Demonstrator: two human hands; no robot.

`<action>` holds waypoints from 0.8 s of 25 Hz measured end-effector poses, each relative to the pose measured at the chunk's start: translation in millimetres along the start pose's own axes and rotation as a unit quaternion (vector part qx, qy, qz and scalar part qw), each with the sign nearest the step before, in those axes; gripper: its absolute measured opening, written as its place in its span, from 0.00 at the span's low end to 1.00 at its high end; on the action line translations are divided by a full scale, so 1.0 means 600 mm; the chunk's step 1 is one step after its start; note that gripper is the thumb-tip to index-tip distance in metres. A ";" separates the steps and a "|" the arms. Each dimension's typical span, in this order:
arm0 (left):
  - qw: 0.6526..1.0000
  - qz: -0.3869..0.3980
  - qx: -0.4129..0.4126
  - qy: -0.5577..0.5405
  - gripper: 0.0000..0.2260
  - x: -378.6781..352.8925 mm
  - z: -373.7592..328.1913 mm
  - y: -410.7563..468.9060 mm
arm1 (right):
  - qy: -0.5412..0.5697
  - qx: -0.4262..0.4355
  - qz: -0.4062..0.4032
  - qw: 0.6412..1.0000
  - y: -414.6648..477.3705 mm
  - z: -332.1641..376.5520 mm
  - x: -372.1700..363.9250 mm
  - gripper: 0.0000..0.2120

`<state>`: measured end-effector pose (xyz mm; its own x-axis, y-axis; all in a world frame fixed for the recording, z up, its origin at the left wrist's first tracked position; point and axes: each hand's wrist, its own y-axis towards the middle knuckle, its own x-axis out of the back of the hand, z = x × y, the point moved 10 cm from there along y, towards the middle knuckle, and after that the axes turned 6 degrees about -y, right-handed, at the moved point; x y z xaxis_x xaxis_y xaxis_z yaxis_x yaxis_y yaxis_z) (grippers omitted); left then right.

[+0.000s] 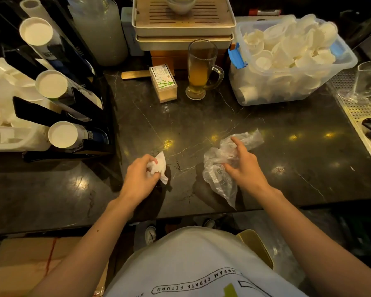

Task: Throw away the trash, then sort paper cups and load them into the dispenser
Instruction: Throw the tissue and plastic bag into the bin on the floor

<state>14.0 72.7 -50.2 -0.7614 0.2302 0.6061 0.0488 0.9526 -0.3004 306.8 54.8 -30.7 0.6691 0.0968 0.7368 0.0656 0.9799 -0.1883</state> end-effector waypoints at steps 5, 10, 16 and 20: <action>0.990 0.003 0.002 -0.139 0.14 0.005 -0.030 -0.039 | -0.022 -0.003 -0.065 0.998 -0.024 0.054 -0.003 0.14; 0.983 0.027 -0.018 -0.179 0.14 0.038 -0.023 -0.062 | 0.006 0.006 -0.069 0.998 -0.064 0.094 -0.020 0.09; 0.967 0.123 -0.063 -0.213 0.18 0.013 -0.033 -0.082 | 0.030 -0.020 -0.173 0.984 -0.138 0.112 -0.020 0.12; 0.958 0.169 -0.093 -0.210 0.20 -0.013 -0.052 -0.109 | 0.044 -0.086 -0.182 0.979 -0.198 0.077 -0.032 0.28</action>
<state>36.9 14.6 -12.3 -0.8724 0.4695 0.1362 0.4240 0.8654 -0.2671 251.8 -55.6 7.4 0.6391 -0.2762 0.7178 0.4304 0.9019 -0.0362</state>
